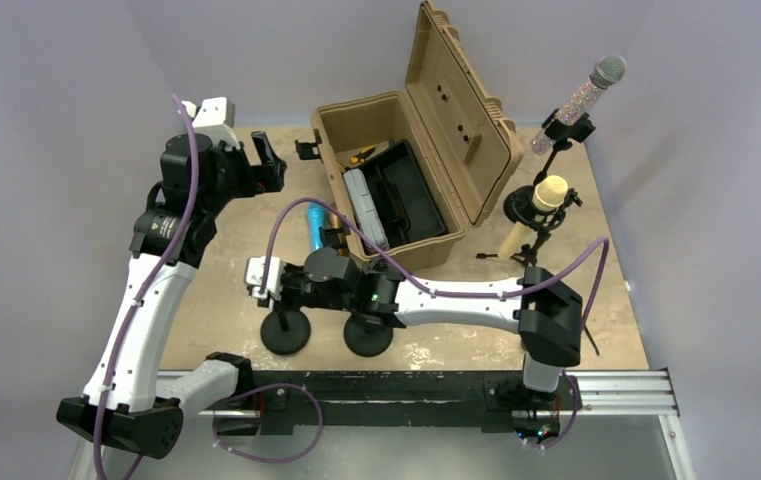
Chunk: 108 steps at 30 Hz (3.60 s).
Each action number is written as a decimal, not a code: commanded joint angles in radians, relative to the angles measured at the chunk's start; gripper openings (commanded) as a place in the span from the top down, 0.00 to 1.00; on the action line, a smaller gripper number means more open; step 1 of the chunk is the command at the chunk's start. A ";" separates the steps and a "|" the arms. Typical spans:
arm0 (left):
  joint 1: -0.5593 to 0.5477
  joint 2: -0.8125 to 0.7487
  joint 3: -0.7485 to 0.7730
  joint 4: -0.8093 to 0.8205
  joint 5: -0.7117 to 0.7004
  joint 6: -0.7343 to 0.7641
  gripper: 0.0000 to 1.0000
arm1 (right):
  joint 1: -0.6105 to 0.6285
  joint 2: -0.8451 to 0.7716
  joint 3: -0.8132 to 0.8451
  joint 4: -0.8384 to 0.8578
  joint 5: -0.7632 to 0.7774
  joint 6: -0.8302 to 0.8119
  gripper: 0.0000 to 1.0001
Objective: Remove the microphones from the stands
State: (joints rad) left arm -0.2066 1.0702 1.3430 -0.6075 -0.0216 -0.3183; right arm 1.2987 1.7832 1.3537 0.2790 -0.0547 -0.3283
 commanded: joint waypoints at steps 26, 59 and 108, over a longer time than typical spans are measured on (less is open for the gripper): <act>-0.009 0.017 -0.007 0.046 0.017 -0.001 0.11 | -0.003 -0.210 -0.080 -0.069 0.080 0.086 1.00; 0.101 -0.084 0.028 -0.107 -0.758 -0.262 0.00 | -0.186 0.230 0.433 0.054 0.150 0.048 1.00; 0.164 -0.074 -0.018 0.025 -0.254 -0.045 0.03 | -0.346 -0.124 0.145 0.323 -0.003 0.277 0.09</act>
State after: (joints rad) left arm -0.0471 1.0164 1.3422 -0.6819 -0.4805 -0.4492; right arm 0.9741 1.7611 1.6352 0.4488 -0.0959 -0.1467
